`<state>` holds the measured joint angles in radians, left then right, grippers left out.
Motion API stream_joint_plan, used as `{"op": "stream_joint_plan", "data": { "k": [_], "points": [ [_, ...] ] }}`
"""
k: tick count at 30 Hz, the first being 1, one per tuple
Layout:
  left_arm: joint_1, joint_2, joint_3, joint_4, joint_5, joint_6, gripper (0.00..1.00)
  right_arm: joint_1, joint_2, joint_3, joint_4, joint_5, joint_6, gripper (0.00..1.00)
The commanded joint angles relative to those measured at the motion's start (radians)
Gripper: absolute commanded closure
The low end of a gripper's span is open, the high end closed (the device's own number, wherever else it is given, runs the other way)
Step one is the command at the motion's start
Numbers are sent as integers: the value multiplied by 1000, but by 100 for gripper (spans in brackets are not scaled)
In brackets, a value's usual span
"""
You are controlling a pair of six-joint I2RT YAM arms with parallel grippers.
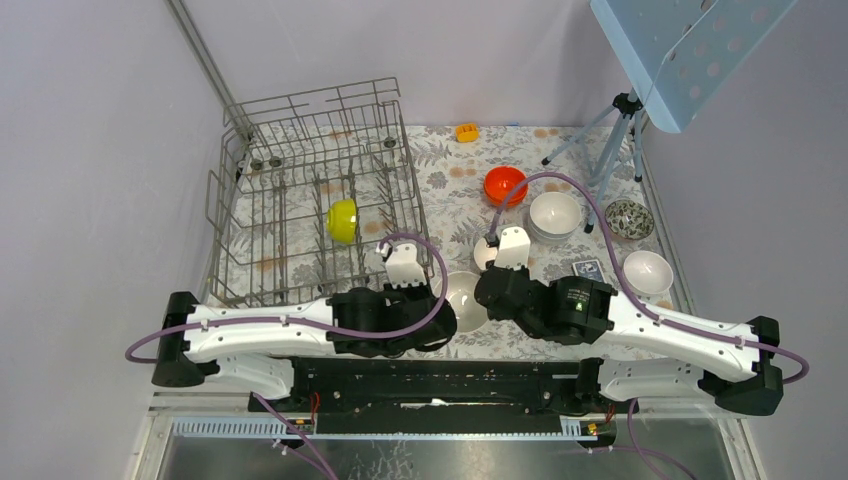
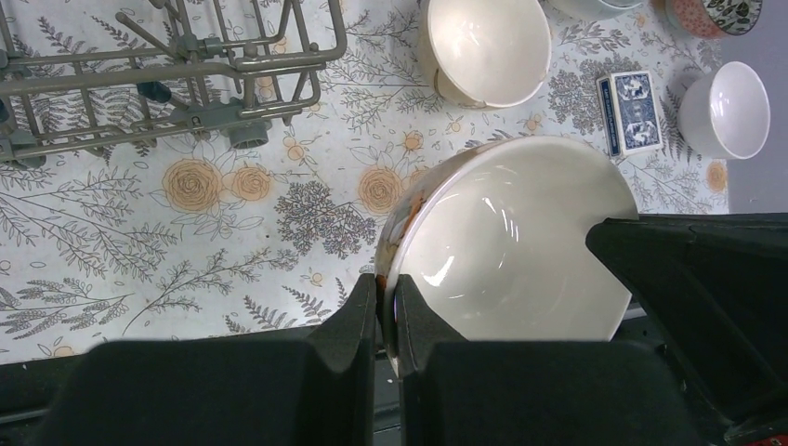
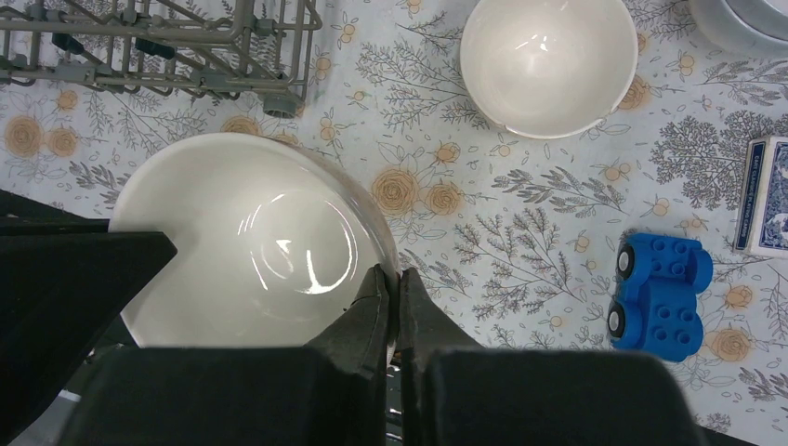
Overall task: Unload the bowls from the dish rack
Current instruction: Place the bowl with the bowl.
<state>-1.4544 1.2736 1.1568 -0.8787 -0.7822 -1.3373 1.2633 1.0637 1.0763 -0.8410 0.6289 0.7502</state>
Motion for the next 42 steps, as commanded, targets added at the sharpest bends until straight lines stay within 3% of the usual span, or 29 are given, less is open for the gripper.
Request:
{"op": "stream_joint_plan", "data": {
  "k": [1, 5, 10, 11, 12, 14, 18, 24, 30, 35, 42],
  "points": [
    [-6, -77, -7, 163, 17, -13, 92, 4, -8, 25, 17, 88, 37, 100],
    [-6, -115, -35, 196, 21, 13, 47, 3, -18, 41, 1, 113, 40, 100],
    [-6, -142, -33, 200, 20, 40, 16, 1, 1, 75, -17, 131, 38, 100],
    [-6, -145, -28, 200, 21, 51, 5, -5, 9, 87, -23, 136, 32, 100],
    [-6, -150, -22, 198, 22, 63, 2, -15, 20, 103, -32, 143, 23, 100],
    [-6, -161, -13, 199, 24, 89, 1, -63, 32, 128, -27, 132, -9, 100],
    [-6, -202, -8, 186, 11, 113, 1, -273, -1, 120, 76, -15, -98, 100],
    [-6, -267, -23, 177, -25, 146, 1, -501, 6, 88, 176, -118, -111, 100],
    [-6, -395, -208, 203, -63, 100, 1, -698, 19, -36, 321, -232, -43, 100],
    [-6, -544, -352, 319, -10, 156, 1, -754, 87, -70, 388, -311, -23, 100],
    [-6, -580, -383, 322, 15, 155, 1, -759, 146, -104, 426, -327, 0, 100]
  ]
}}
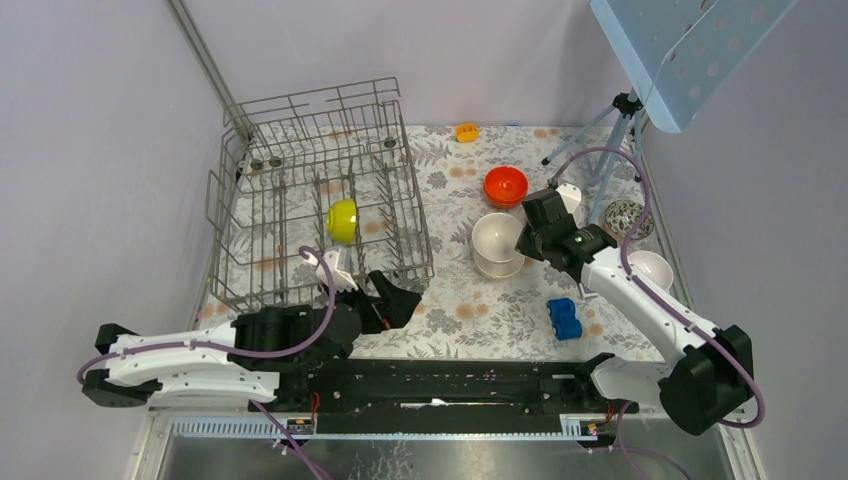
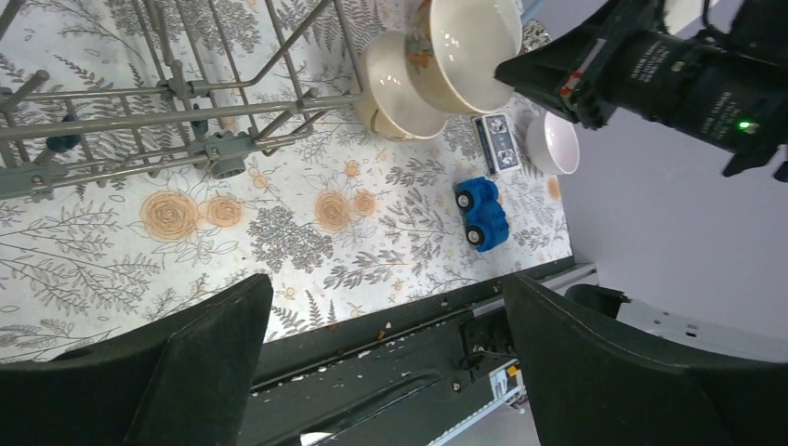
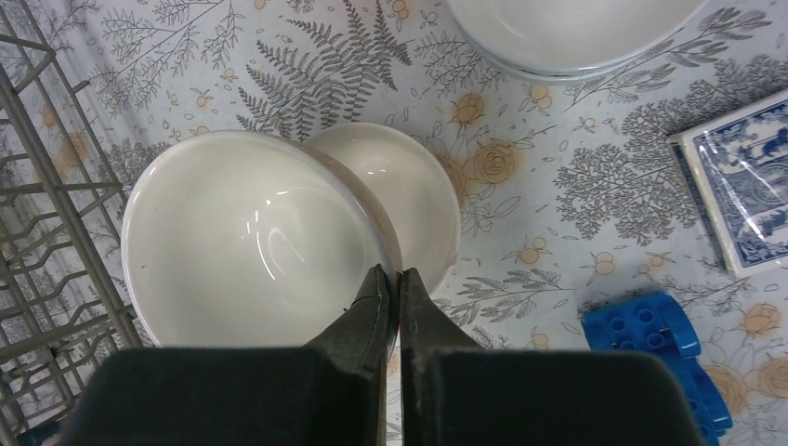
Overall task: Unload the bowls from the dish rack
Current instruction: Place the bowl with the bowl.
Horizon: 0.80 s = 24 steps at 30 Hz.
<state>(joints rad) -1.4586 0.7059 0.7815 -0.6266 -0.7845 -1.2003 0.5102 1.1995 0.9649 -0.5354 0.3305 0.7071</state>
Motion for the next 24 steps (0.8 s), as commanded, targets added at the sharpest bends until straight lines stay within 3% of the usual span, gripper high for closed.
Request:
{"op": "stream_joint_plan", "data": {
  "k": [1, 24],
  "points": [
    [-2, -13, -9, 68, 18, 18, 1, -6, 19, 2, 124, -28, 46, 100],
    [-2, -10, -38, 69, 28, -19, 1, -81, 89, -98, 208, -115, 67, 100]
  ]
}}
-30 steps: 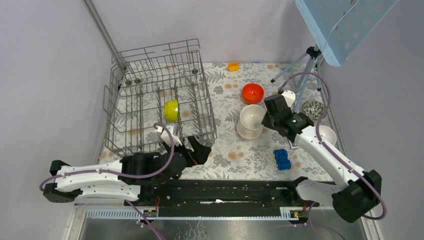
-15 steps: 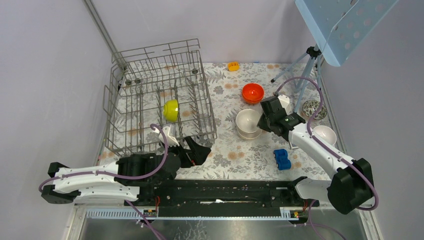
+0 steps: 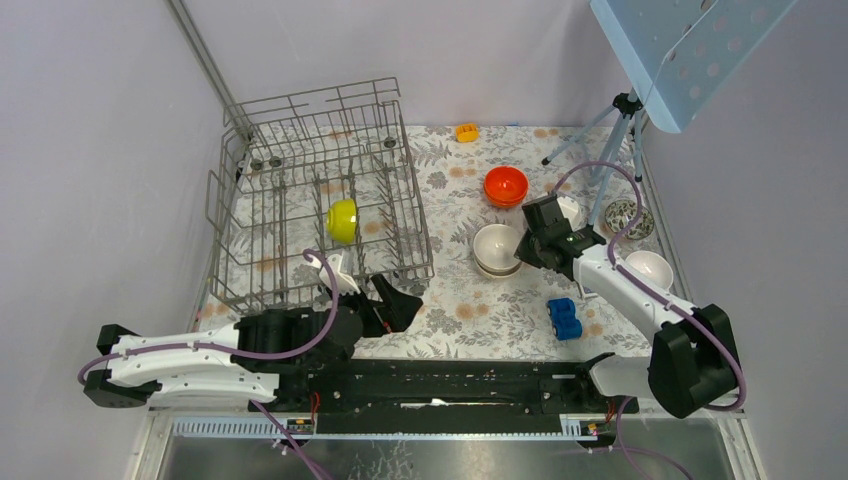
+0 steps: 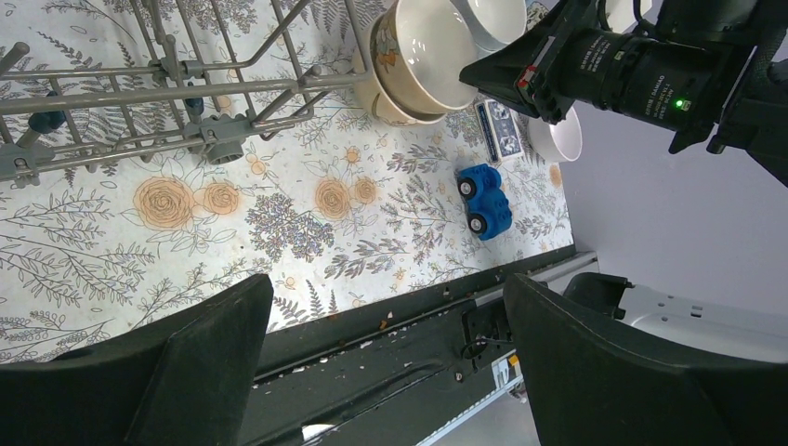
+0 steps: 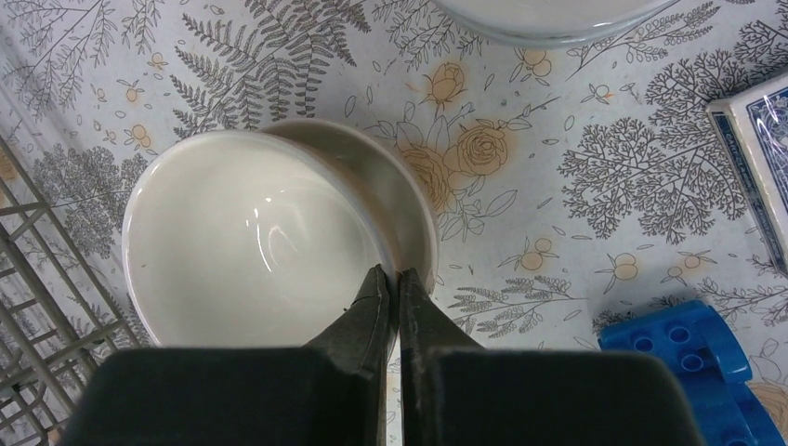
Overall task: Unload the bowls from the dish rack
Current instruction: Place the bowl with the bowl.
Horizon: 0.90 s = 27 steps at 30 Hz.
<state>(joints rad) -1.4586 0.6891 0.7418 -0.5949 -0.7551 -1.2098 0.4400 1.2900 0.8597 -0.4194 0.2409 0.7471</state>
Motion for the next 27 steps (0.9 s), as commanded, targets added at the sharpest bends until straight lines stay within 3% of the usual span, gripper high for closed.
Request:
{"op": "stream_joint_plan", "data": {
  "k": [1, 25, 27],
  "points": [
    [-2, 10, 3, 38, -1, -9, 1, -13, 2, 7, 93, -27, 26, 100],
    [-2, 21, -12, 38, -2, -27, 1, -20, 58, -6, 87, -39, -14, 100],
    [-2, 22, -13, 38, -1, -28, 1, -21, 60, -9, 91, -45, -17, 96]
  ]
}}
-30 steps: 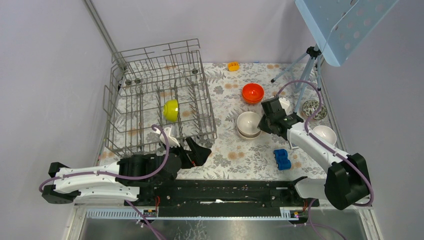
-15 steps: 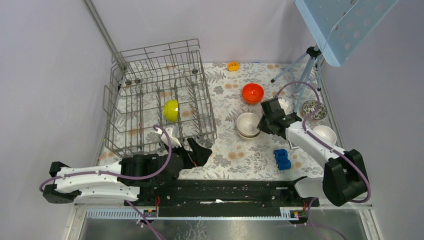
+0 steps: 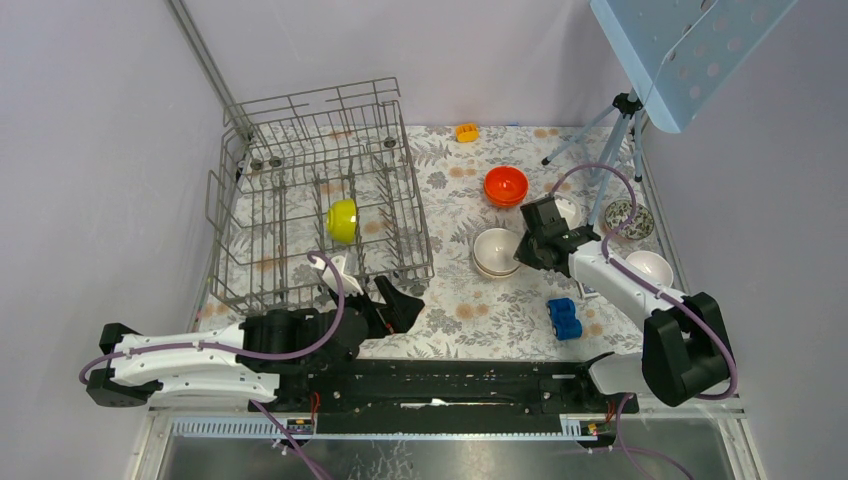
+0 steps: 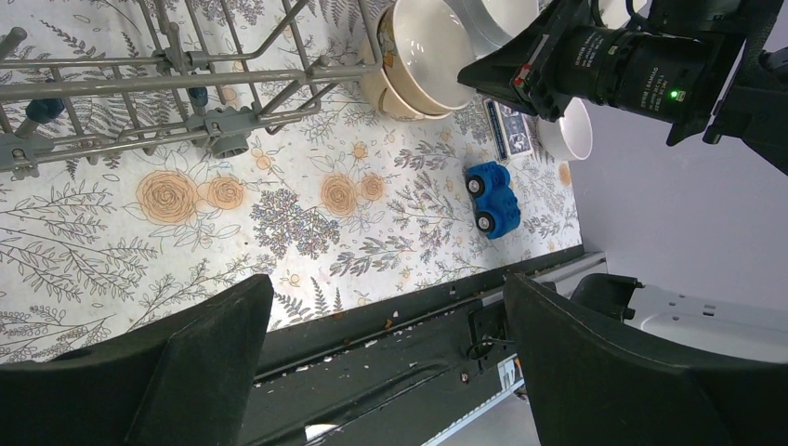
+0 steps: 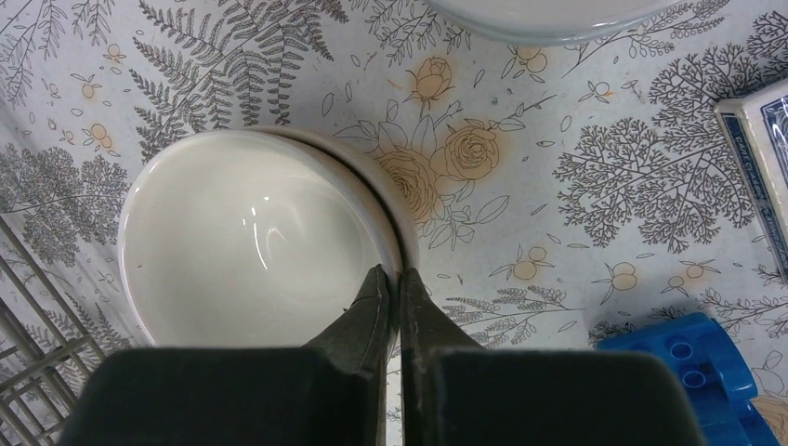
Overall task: Unload the bowls from the dish rack
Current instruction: Place the bowl with the bowl.
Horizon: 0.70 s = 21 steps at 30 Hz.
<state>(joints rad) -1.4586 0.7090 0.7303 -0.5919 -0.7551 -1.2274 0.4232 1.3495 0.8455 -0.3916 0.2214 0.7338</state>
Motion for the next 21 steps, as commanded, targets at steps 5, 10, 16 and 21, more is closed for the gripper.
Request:
{"op": "stream_joint_plan", "data": {
  "k": [5, 10, 16, 21],
  "points": [
    [-2, 4, -3, 34, 0, -12, 1, -3, 0, -2, 72, -39, -8, 90],
    [-2, 1, -6, 35, 4, -16, 1, -3, -12, 0, 63, -39, -13, 80],
    [-2, 0, -3, 37, 4, -16, 1, -3, -51, 10, 31, -20, -21, 65],
    [-2, 3, 1, 35, 3, -13, 1, -3, -85, 16, 6, -21, -37, 57]
  ]
}}
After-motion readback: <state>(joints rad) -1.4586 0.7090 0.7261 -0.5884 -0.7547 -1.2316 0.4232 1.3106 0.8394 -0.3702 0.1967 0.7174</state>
